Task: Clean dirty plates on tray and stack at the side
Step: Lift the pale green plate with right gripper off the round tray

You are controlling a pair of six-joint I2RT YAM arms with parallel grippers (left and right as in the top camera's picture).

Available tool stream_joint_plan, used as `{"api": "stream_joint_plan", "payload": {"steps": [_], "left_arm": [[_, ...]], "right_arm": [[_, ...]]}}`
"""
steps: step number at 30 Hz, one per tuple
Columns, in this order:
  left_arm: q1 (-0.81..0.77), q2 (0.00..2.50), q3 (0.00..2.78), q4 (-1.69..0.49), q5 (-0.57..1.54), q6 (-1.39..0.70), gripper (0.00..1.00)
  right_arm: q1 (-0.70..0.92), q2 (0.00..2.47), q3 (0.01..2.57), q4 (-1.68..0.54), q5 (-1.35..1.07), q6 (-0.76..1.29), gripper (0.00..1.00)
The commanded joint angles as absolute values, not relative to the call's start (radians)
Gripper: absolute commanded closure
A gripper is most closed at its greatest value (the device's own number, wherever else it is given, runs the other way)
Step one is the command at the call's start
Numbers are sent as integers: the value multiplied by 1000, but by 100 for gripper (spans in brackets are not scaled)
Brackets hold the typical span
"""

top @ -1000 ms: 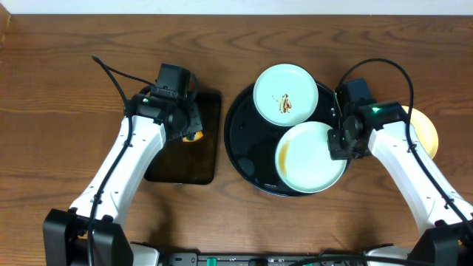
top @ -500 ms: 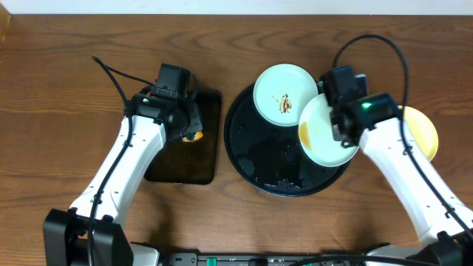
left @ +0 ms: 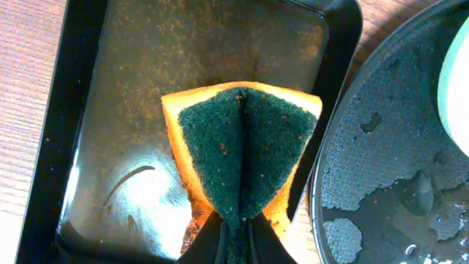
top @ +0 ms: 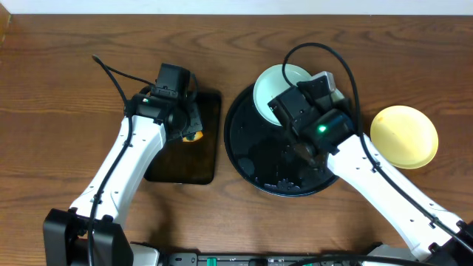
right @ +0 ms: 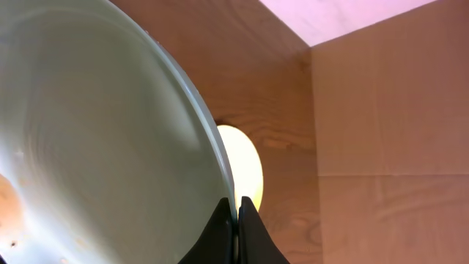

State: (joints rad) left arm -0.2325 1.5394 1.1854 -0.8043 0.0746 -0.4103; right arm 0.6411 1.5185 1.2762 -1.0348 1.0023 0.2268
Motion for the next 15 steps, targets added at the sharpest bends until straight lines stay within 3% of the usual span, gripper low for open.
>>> {"api": "stream_joint_plan", "payload": {"steps": [1,8,15], "left_arm": [[-230,1545,1182,-804,62,-393,92],[-230,1545,1182,-803,62,-393,92],[-230,1545,1182,-804,62,-393,92]], "right_arm": [[648,1509,1293,-1033,1076,277,99],[639,1509,1293,-1032,1047,339,99],[521,1509,1293,-1037,828,418,99]]}}
